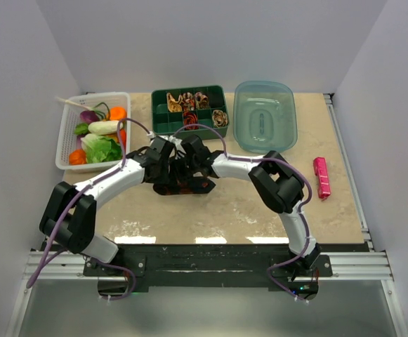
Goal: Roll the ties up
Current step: Roll the tie at the center of the board.
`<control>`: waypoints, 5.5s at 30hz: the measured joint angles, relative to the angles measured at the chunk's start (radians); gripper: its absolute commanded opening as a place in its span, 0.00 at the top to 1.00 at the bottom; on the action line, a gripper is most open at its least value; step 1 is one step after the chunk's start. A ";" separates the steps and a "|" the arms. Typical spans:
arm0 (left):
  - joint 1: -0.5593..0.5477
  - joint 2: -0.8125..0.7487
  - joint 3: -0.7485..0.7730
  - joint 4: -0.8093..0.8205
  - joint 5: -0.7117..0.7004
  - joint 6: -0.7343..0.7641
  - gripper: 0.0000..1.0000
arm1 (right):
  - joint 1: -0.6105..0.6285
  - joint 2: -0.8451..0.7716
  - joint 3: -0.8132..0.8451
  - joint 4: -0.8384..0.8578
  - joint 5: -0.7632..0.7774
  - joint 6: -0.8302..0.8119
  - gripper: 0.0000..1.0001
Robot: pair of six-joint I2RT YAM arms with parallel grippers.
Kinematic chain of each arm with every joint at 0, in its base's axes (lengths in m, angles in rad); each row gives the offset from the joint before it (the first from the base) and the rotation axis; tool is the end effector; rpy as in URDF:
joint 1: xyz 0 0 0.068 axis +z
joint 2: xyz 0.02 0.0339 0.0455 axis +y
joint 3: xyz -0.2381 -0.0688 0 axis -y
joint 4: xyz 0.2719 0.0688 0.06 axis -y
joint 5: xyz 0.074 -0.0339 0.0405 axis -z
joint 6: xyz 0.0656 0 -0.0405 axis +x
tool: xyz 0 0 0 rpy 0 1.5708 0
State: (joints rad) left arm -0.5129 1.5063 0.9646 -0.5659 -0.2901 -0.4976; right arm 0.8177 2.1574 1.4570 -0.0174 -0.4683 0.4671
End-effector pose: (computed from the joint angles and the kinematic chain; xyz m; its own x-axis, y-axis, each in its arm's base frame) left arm 0.2965 -0.1454 0.1399 -0.8563 -0.0427 -0.5148 -0.0568 0.9983 0.0116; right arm 0.3191 0.3837 0.0953 -0.7995 -0.2654 -0.5389 -0.5863 0.5395 0.6043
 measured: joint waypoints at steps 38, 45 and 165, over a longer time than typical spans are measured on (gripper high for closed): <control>-0.227 0.354 0.268 -0.424 -0.430 -0.155 0.85 | -0.151 -0.134 -0.129 -0.023 0.040 -0.050 1.00; -0.249 0.361 0.268 -0.410 -0.408 -0.147 0.78 | -0.153 -0.134 -0.137 -0.028 0.040 -0.054 1.00; 0.344 -0.305 -0.404 0.372 0.539 -0.062 0.86 | 0.026 -0.088 -0.121 0.053 0.028 -0.054 1.00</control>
State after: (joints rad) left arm -0.1684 1.2015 0.5610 -0.1936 0.2493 -0.5594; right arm 0.8436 2.0693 1.3365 0.0360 -0.4400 0.4129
